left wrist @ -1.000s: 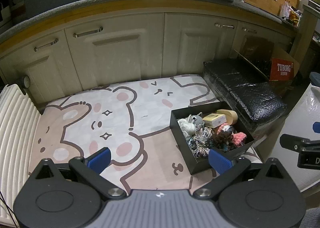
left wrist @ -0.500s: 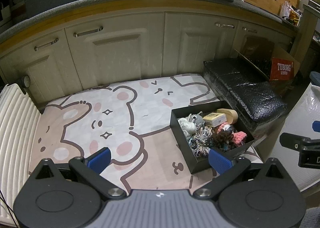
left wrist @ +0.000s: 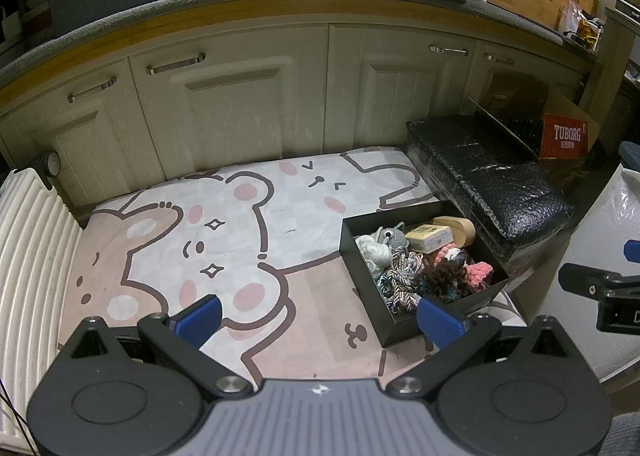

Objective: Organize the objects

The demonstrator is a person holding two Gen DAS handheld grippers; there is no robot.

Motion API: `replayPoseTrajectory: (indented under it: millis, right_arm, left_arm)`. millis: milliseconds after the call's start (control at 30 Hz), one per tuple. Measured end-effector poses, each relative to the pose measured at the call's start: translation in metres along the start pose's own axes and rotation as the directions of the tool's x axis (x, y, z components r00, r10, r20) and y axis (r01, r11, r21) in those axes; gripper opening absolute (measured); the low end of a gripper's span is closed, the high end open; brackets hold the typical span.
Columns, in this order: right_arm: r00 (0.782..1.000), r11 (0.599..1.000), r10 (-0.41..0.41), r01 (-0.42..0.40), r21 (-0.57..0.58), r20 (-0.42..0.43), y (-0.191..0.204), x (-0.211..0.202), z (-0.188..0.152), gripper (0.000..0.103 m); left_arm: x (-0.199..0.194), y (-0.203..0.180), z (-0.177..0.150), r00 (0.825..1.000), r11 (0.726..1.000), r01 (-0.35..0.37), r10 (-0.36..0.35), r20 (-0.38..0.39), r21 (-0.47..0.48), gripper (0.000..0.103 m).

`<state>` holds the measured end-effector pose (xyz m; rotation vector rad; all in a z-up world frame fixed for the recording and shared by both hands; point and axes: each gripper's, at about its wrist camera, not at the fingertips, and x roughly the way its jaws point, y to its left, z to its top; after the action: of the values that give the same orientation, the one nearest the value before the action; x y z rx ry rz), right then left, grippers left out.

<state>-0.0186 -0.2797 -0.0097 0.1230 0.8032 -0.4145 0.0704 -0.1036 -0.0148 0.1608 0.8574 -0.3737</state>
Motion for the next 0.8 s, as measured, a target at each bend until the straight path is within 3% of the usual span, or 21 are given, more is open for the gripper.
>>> replayPoseTrajectory:
  millis: [800]
  right_arm:
    - [1.0, 1.0, 0.002, -0.002, 0.0, 0.003, 0.0005, -0.0011, 0.0006, 0.103]
  left_arm:
    - [-0.0015, -0.0013, 0.0016, 1.0, 1.0, 0.002, -0.002, 0.001, 0.004, 0.102]
